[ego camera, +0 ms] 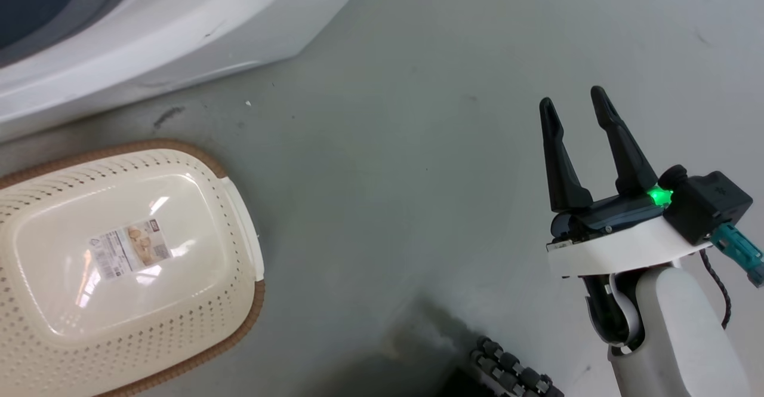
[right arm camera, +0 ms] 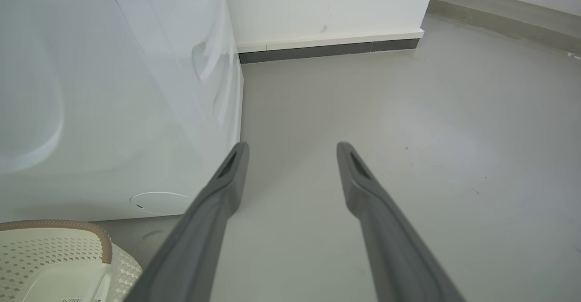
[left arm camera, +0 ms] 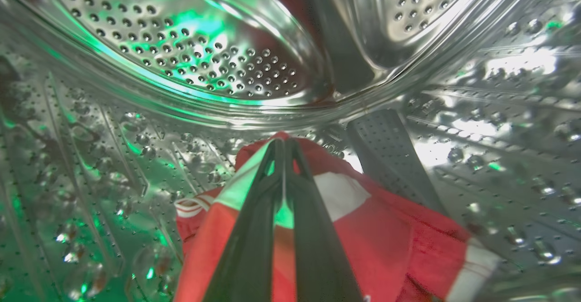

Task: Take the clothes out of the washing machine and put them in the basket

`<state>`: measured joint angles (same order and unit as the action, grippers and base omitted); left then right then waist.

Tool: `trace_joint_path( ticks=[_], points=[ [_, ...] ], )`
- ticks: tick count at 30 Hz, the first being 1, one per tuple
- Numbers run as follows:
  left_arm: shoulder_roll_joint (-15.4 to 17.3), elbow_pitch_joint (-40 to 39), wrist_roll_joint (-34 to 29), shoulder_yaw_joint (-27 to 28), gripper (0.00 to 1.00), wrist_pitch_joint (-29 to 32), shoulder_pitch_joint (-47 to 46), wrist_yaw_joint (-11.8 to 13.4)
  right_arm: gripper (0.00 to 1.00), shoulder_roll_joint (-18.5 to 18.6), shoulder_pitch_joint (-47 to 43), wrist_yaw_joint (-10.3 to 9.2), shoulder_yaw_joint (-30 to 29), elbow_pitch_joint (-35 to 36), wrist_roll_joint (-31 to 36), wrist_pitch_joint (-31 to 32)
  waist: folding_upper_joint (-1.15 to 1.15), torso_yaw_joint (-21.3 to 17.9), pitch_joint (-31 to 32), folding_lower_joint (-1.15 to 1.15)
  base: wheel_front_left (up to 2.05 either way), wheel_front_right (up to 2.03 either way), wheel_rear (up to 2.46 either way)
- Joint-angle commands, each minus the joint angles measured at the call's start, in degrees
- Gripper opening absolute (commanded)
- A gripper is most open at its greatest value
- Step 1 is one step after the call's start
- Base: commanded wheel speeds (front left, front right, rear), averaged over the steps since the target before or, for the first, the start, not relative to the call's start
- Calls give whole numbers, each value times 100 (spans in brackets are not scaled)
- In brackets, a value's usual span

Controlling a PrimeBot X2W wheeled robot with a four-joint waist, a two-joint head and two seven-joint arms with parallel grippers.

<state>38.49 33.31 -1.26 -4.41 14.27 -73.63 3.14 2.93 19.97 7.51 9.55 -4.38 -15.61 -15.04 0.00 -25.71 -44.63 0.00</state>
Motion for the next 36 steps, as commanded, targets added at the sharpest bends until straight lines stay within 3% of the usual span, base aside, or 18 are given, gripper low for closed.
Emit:
trace_joint_path(
  ticks=[1, 9, 17, 26, 36],
  points=[
    [-140, 147, 127, 46, 0, -299, 201, 55, 100, -9, -109, -4, -81, -26, 48, -22, 0, 96, 317, 0, 0, 0, 0],
    [-671, 1021, 649, 222, 0, -1587, 1167, 122, 100, -8, -504, -4, -250, -211, 197, -18, 0, 265, 1389, 0, 0, 0, 0],
    [-1074, 1407, 1050, 374, 0, -2436, 2033, 83, 100, -7, -860, -4, -316, -378, 160, -18, 0, 474, 2259, 0, 0, 0, 0],
    [-1369, 1473, 1319, 403, 0, -2884, 2689, -151, 100, -7, -1241, -4, -424, -414, 257, -18, 0, 761, 3001, 0, 0, 0, 0],
    [-1756, 515, 1458, 440, 0, -2957, 3436, -302, 100, -8, -1590, -4, -507, -389, 457, -18, 0, 1142, 3530, 0, 0, 0, 0]
  ],
)
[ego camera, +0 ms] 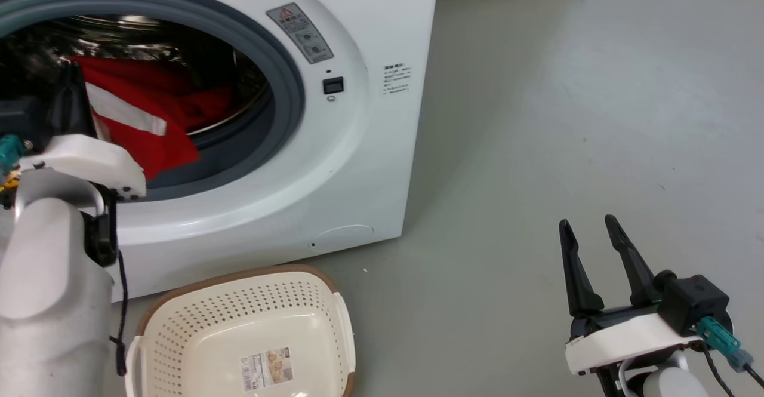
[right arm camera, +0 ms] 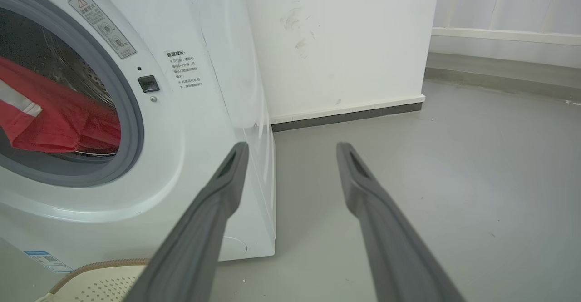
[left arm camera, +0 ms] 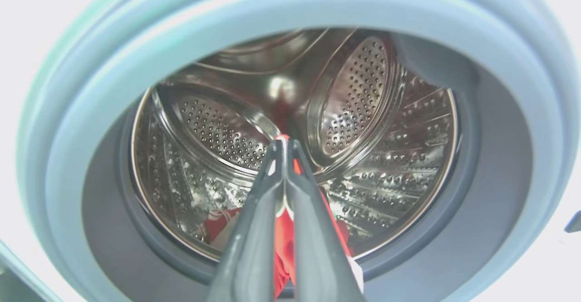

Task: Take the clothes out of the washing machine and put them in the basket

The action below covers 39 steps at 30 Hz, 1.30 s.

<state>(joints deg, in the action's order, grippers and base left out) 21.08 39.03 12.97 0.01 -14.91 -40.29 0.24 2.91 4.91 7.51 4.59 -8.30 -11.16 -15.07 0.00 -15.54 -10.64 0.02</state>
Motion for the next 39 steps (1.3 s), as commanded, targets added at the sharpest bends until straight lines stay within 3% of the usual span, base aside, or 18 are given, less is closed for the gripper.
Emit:
trace_joint_path(
  ticks=[1, 11, 29, 33, 39],
  points=[
    [-74, -206, 41, -1, 0, -38, 202, -20, 100, -5, -108, -4, -19, 8, 24, -15, 0, 164, 174, -2, 0, 0, 0],
    [-519, -1867, -11, -118, 0, -30, 1082, 23, 100, -5, -299, -4, -70, 69, -99, 0, 0, 516, 438, -2, 0, 0, 0],
    [-982, -5241, -233, -637, 0, 458, 2697, 534, 100, -6, -437, -4, -144, 407, 93, 283, 0, 1198, 357, -2, 0, 0, 0],
    [-1091, -5537, -172, -736, 0, 611, 3078, 644, 100, -6, -379, -4, -130, 481, 108, 310, 0, 1281, 220, -2, 0, 0, 0],
    [-1363, -5187, 65, -775, 0, 552, 3662, 815, 100, -6, -248, -4, -150, 572, 122, 314, 0, 1333, -39, -2, 0, 0, 0]
  ],
)
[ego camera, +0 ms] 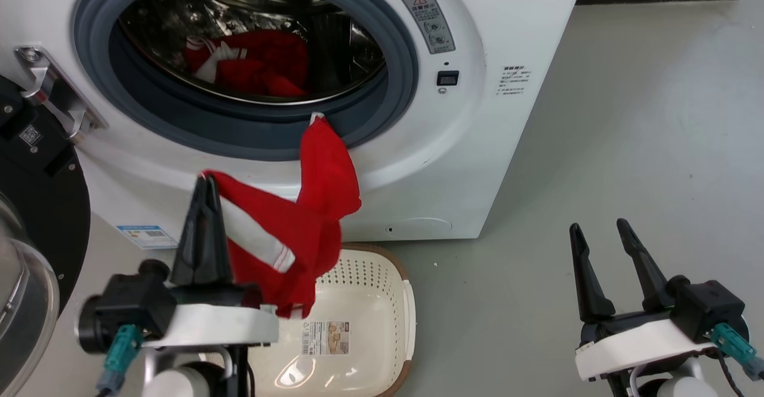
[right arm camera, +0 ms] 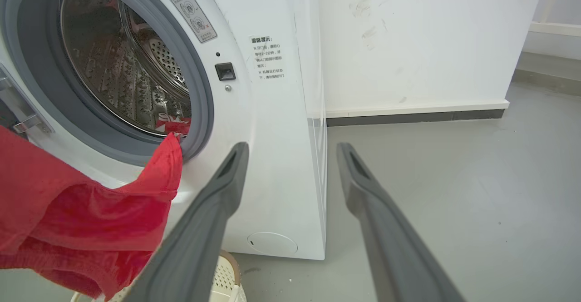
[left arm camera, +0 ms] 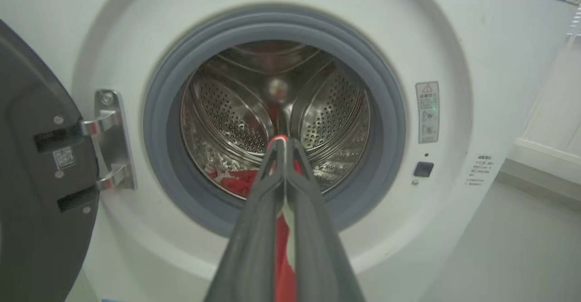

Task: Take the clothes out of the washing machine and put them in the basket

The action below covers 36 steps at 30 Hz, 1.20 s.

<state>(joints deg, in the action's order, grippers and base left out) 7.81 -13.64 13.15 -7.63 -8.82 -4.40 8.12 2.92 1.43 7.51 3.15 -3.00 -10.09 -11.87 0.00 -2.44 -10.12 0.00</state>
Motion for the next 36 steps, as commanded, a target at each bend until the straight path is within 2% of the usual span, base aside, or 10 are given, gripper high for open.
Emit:
trace_joint_path(
  ticks=[1, 8, 18, 26, 31, 36],
  points=[
    [-85, 225, 132, -42, 0, -72, 144, 10, 100, -7, 121, -4, -9, 51, 16, -4, 0, 32, -136, 0, 0, 0, 0],
    [-256, 1522, 478, 1, 0, -404, 9, -80, 100, 33, 315, -4, 34, 188, 107, 2, 0, 16, -599, 0, 0, 0, 0],
    [-368, 3369, 525, 375, 0, -645, -920, -240, 100, 167, 736, -4, 111, 282, -54, -57, 0, -331, -1676, 0, 0, 0, 0],
    [-300, 4442, 247, 893, 0, -644, -1716, -371, 100, 270, 1155, -4, 235, 319, -21, -182, 0, -678, -2593, 0, 0, 0, 0],
    [-228, 4999, 147, 1128, 0, -639, -2136, -386, 100, 294, 1342, -5, 321, 289, -93, -242, 0, -822, -2990, 0, 0, 0, 0],
    [-112, 5624, 52, 1383, 0, -639, -2551, -428, 100, 336, 1550, -4, 441, 253, 122, -304, 0, -1019, -3378, 0, 0, 0, 0]
  ],
)
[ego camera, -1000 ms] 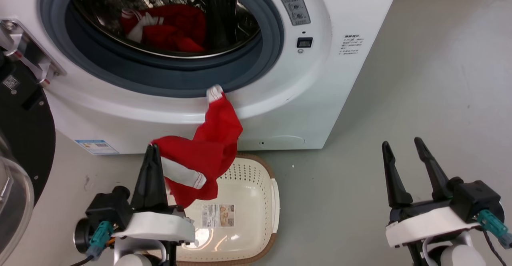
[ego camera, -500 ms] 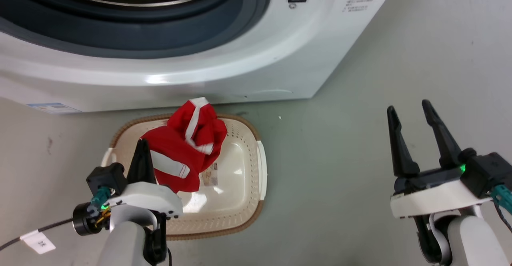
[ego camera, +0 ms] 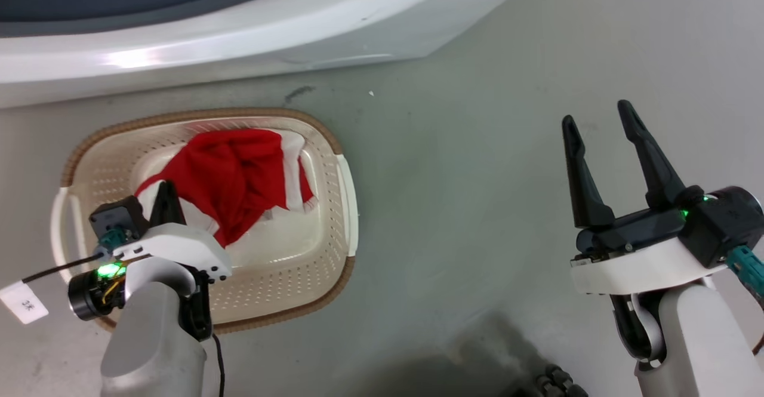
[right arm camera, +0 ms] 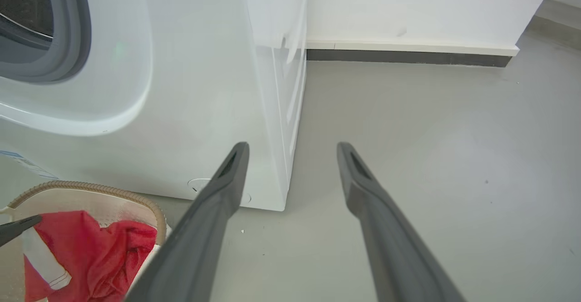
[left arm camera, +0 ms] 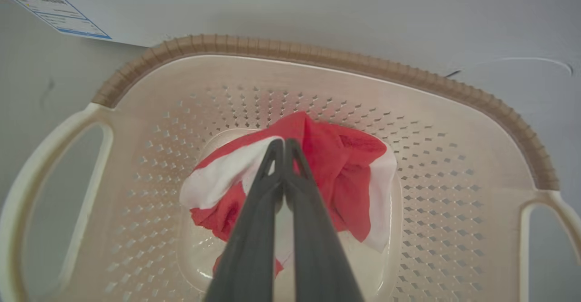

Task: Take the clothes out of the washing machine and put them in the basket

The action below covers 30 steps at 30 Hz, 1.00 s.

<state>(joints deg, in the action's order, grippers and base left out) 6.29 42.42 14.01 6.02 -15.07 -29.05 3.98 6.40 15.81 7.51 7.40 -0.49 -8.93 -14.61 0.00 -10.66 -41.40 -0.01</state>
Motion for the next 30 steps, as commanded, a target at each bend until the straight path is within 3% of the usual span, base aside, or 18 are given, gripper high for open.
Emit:
trace_joint_path(
  ticks=[1, 18, 19, 20, 21, 30],
  points=[
    [49, 148, -35, 68, 0, -14, -137, -13, 100, -22, 139, -5, 23, 1, 20, -39, 0, -231, -303, 1, 0, 0, 0],
    [149, 1833, 52, 547, 0, -15, -709, 34, 100, -86, 366, -5, 170, -6, 44, -63, 0, -380, -649, 1, 0, 0, 0],
    [157, 1891, 57, 562, 34, -15, -711, 22, 100, -89, 366, -5, 171, -18, 48, -63, 0, -374, -614, 1, 0, 0, 0],
    [167, 1959, 52, 564, 84, -15, -709, -1, 100, -92, 363, -5, 169, -34, 51, -63, 0, -364, -566, 1, 0, 0, 0],
    [163, 2010, 32, 548, 100, -15, -715, -29, 100, -94, 353, -5, 162, -45, 57, -63, 0, -349, -511, 1, 0, 0, 0],
    [-72, 2391, 140, 550, 100, -15, -322, -481, 100, -161, 34, -5, 102, -267, 143, -62, 0, -111, 693, 1, 0, 0, 0]
  ],
)
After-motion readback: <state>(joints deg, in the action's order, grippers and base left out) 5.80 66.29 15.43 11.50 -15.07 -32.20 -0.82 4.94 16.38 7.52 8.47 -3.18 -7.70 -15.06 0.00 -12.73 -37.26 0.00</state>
